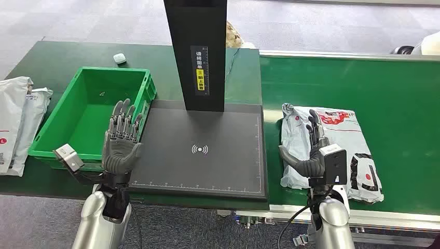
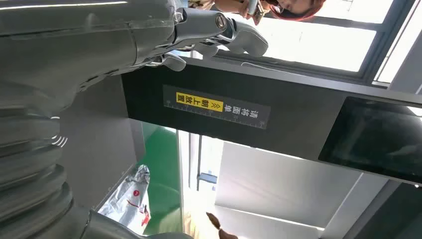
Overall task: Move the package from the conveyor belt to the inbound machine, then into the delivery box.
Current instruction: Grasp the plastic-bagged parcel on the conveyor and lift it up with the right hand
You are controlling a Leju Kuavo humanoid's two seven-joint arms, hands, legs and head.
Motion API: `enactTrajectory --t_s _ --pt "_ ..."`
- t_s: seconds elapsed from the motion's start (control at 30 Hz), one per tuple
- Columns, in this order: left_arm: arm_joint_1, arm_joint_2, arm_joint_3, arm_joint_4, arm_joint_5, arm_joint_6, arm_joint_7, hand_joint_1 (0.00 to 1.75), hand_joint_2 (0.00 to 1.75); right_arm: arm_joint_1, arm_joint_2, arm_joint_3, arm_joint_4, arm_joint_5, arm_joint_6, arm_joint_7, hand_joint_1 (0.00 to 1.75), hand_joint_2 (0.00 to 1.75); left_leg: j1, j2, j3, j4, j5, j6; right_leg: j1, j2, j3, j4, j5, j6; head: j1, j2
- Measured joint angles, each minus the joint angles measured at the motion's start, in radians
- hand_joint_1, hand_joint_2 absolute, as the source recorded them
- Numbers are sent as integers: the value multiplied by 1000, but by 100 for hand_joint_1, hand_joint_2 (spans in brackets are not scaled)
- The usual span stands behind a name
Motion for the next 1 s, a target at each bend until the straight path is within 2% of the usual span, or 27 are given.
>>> enactTrajectory --t_s 0.53,0.6,0.7,0.9,1.0 --pt "-16 0 0 18 -1 -6 -3 0 175 2 0 -4 0 18 -3 2 0 175 0 0 0 0 0 0 0 0 0 0 0 0 0 0" --pt "-17 0 0 22 -4 -6 -4 0 175 -1 -2 -6 0 74 -47 24 0 175 0 0 0 0 0 0 0 0 0 0 0 0 0 0" --pt "-17 0 0 23 -9 -3 -5 0 175 -26 -12 -19 8 227 -150 78 0 175 0 0 0 0 0 0 0 0 0 0 0 0 0 0" --pt "-18 0 1 23 -13 -2 -5 0 175 -68 -28 -50 25 306 -175 104 0 175 0 0 0 0 0 0 0 0 0 0 0 0 0 0" --pt "-18 0 2 23 -12 -1 -6 0 175 -106 -54 -59 67 454 -247 172 0 175 0 0 0 0 0 0 0 0 0 0 0 0 0 0"
